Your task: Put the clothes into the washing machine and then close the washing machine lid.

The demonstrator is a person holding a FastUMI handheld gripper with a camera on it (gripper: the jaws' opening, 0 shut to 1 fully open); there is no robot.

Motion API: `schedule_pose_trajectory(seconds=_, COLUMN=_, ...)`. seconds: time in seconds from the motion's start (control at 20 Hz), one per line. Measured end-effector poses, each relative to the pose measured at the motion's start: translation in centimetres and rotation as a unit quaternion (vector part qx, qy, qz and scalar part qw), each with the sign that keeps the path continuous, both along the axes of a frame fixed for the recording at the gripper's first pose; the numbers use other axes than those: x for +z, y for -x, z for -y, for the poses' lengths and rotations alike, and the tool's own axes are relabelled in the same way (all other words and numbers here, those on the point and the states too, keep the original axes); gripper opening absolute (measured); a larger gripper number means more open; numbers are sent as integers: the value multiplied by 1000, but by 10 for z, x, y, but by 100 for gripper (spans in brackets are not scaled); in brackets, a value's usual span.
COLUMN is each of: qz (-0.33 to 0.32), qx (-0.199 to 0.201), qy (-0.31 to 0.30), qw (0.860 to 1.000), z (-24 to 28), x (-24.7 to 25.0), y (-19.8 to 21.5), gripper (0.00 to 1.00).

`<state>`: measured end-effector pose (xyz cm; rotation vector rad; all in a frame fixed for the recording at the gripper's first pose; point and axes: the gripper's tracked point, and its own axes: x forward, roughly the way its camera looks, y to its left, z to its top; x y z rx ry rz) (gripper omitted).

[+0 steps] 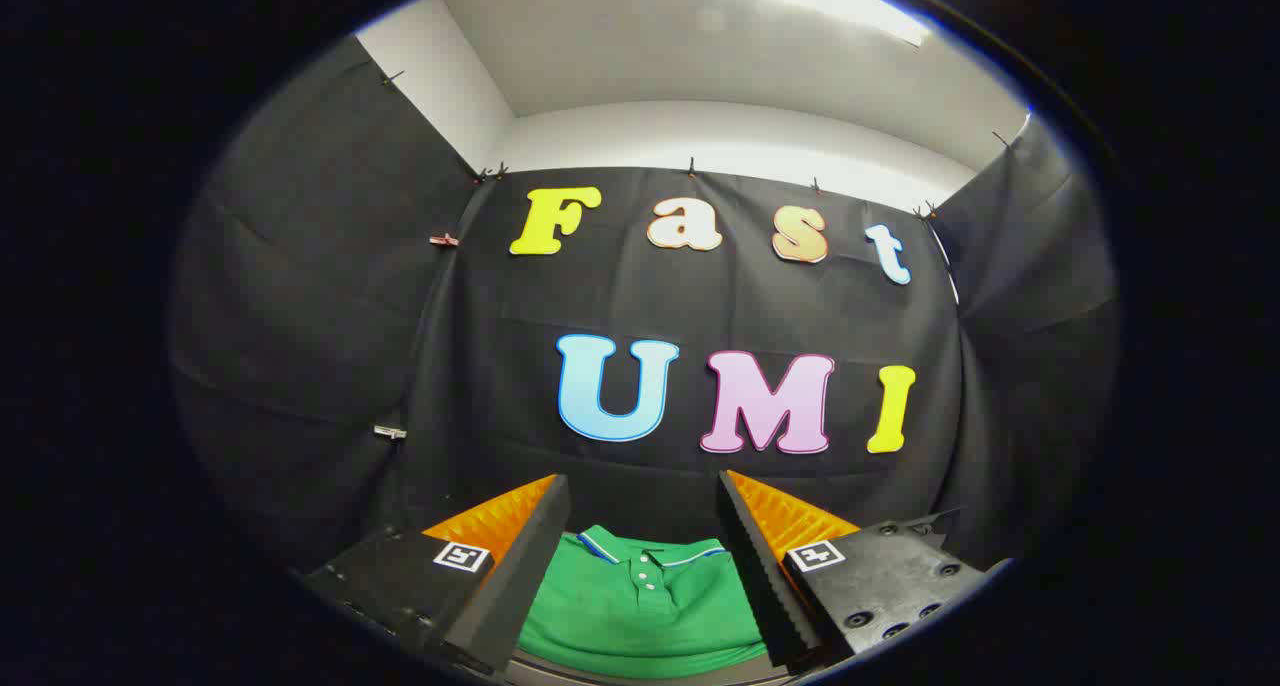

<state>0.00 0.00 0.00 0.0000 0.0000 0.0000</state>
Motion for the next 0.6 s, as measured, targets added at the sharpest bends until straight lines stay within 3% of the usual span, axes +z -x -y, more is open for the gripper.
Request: schedule_pose_trajectory(seconds=0.6, qz=-35, qx=-37, qy=-30, qw=998, z=9, x=-13, y=-11, gripper=92)
